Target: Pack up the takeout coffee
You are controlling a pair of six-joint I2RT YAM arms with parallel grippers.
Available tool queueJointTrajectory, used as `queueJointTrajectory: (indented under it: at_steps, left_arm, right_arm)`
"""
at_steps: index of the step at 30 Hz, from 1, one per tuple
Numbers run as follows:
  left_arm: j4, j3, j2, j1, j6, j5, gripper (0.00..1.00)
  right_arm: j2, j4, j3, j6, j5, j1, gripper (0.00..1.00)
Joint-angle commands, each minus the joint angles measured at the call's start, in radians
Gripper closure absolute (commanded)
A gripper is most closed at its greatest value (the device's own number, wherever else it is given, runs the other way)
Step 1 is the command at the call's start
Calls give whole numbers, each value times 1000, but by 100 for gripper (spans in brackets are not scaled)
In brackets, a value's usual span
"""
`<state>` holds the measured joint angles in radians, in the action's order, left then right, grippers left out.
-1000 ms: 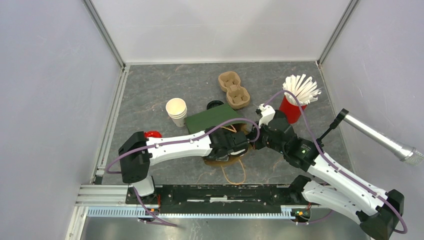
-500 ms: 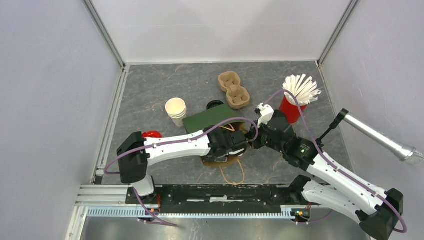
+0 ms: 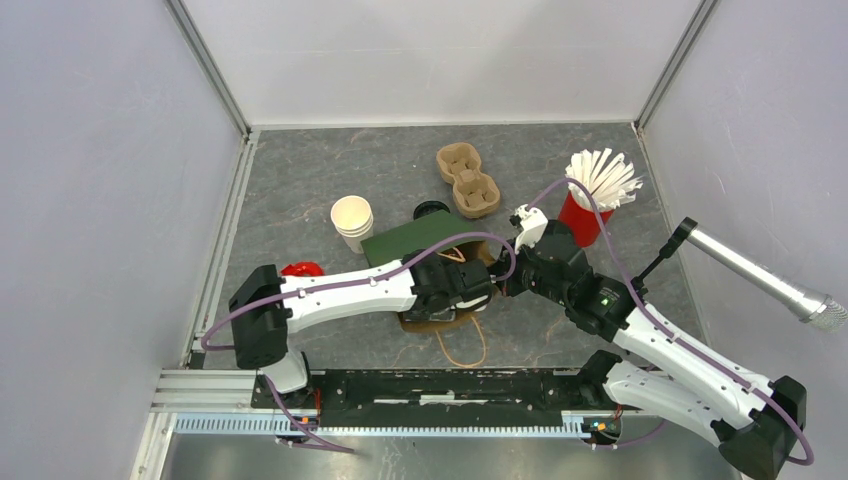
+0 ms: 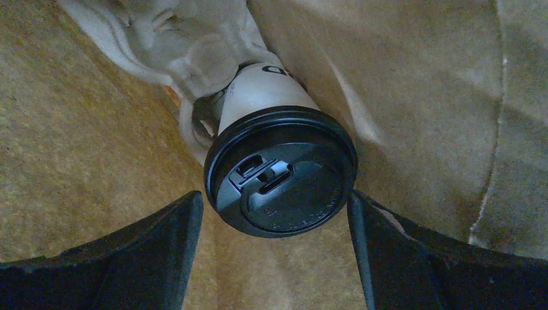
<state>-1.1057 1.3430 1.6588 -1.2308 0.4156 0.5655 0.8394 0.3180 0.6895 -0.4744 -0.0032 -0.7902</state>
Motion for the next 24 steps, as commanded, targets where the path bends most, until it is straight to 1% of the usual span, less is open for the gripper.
queueJointTrajectory:
  at_steps: [1,6,9,13,18,24]
  left_arm:
    - [90,40,-53,-13,-43,-18,13]
    - [89,29,-73,-14,-51,-16,16]
    - [87,30,-83,-15,-57,-20,24]
    - [82,23,-94,-15,-67,-23,25]
    - [72,6,-118,-15,-84,-31,29]
    - [58,2,-135,-16,-106,-45,42]
  right_arm:
    - [8,-50,33,-13,-49,-20,100]
    - [9,-47,34,-15,-47,-20,100]
    - [8,-44,38,-16,-45,-20,100]
    - [5,-43,38,-16,-41,-20,100]
    - [-6,-37,38,-20,-29,-20,100]
    - [-10,-32,40,-29,-26,-20,100]
